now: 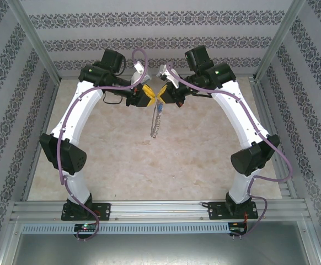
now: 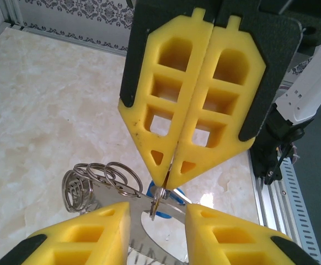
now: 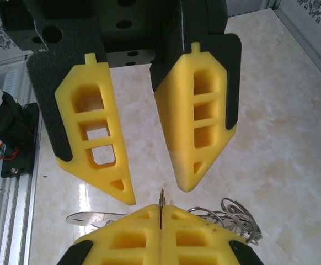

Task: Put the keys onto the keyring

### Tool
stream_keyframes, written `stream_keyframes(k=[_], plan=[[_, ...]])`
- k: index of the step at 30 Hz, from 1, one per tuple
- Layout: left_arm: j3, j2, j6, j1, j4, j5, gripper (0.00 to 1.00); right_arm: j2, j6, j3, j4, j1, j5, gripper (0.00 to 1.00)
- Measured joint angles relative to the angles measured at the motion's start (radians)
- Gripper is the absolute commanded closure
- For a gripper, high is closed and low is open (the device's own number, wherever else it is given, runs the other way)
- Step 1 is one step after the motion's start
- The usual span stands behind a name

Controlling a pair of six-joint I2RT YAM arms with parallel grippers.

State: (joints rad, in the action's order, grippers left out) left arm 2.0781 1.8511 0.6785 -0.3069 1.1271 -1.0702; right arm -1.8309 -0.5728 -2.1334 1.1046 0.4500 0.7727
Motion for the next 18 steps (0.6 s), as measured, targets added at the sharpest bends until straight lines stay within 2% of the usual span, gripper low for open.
stream_keyframes(k=[18], plan=[[0.041, 0.029, 0.040, -0.008, 0.048, -0.034, 0.78, -0.001, -0.003, -0.007, 0.004, 0.000, 0.008, 1.00]])
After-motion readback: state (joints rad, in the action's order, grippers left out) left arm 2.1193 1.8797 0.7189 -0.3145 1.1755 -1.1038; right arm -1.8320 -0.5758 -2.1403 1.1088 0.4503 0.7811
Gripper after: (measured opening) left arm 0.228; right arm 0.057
